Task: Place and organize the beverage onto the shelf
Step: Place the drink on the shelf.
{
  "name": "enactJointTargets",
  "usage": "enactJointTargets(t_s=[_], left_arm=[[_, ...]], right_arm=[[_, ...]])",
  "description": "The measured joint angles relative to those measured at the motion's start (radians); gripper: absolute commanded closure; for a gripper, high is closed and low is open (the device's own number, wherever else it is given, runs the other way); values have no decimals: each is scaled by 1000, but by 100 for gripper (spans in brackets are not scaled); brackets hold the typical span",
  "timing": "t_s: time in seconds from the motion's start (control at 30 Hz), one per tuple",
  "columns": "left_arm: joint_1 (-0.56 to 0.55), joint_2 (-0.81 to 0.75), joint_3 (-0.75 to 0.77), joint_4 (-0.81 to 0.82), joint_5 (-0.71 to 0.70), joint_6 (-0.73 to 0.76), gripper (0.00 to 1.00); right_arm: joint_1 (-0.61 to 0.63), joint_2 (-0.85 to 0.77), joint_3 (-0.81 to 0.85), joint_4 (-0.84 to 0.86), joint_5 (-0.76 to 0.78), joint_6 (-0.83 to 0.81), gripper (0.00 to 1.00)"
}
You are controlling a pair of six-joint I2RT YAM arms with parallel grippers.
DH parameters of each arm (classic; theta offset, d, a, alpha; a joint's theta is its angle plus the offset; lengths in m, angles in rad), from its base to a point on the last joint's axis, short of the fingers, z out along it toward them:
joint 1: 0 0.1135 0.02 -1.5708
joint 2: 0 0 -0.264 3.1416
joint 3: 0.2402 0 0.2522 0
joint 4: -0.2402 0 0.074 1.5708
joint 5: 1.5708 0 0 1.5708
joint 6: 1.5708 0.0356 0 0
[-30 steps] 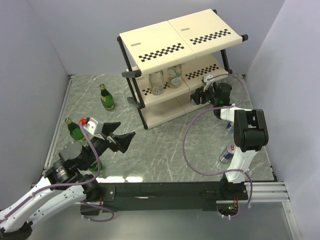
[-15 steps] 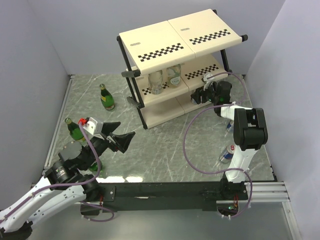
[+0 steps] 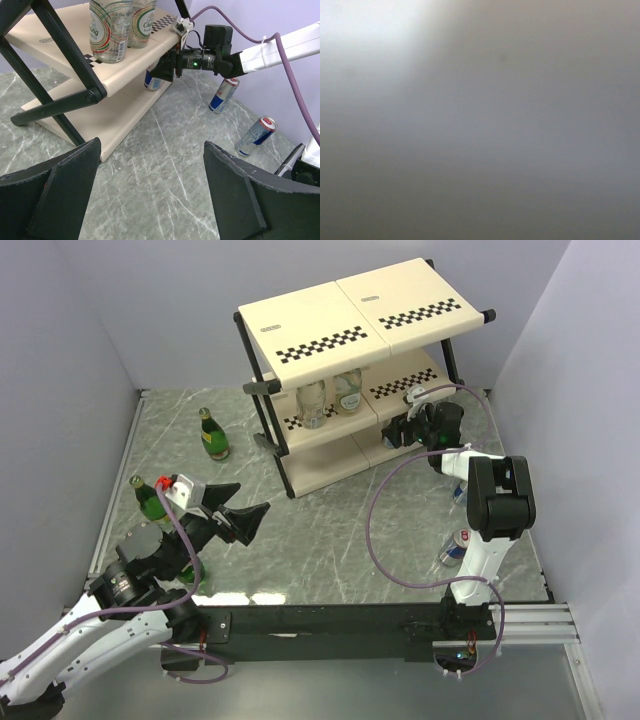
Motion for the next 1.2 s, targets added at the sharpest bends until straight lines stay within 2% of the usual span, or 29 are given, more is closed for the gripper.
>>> enactJointTargets(t_s=[0.07,0.47,0.57,1.2], left_arm=[[0,0,0,0,0,0,11],[0,-1,0,0,0,-1,11],[0,-2,0,0,0,-3,11],[0,-9,0,-1,0,-4,11]], right_arm=[[0,0,0,0,0,0,59],[-2,0,0,1,0,4,46],[-2,0,0,2,0,4,39],[-6,0,0,8,1,29,31]])
